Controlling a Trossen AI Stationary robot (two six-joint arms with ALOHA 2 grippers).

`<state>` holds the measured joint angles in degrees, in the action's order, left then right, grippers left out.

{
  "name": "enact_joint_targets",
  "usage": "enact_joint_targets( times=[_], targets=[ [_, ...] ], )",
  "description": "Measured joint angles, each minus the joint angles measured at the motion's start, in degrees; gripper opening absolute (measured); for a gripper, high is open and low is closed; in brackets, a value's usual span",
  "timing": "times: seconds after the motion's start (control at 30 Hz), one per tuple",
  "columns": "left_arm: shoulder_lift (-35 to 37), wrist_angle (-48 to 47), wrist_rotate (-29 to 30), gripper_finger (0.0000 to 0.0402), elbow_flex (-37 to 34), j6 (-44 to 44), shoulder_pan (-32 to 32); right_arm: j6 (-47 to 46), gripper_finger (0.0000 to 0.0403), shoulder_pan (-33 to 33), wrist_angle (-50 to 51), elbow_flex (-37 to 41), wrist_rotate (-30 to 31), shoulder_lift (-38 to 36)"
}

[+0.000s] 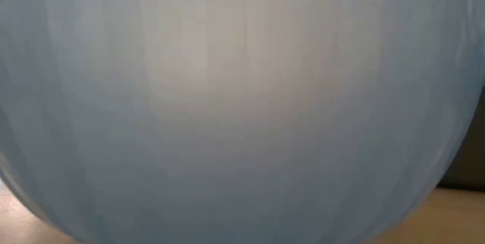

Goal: Nest bowls inside each other
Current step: Stack the orange bowl on top of the blue bowl

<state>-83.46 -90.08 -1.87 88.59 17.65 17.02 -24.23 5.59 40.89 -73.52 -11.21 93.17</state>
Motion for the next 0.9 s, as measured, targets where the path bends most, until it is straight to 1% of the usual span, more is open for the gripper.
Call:
enact_joint_targets(
  times=[0.13, 0.3, 0.4, 0.5, 0.9],
  targets=[
    [4.6, 0.4, 0.8, 0.0105, -3.1, 3.7, -2.5, -1.6, 0.0077, -0.1, -0.2, 0.0, -0.4, 2.3],
    [8.0, 0.9, 4.1, 0.0107, -4.9, 7.0, -4.4, -2.8, 0.0077, -1.2, -0.3, 0.0, -1.1, 4.6],
    [8.5, 1.2, 5.7, 0.0107, -4.9, 7.3, -4.8, -3.8, 0.0077, -1.8, -0.9, 0.0, -1.5, 5.7],
    [8.5, 1.7, 6.1, 0.0107, -4.9, 7.2, -4.9, -4.8, 0.0077, -2.4, -2.2, 0.0, -1.8, 6.4],
    [8.5, 3.4, 6.4, 0.0107, -4.9, 6.1, -4.9, -6.3, 0.0077, -3.1, -5.4, -0.1, -2.4, 9.1]
  ],
)
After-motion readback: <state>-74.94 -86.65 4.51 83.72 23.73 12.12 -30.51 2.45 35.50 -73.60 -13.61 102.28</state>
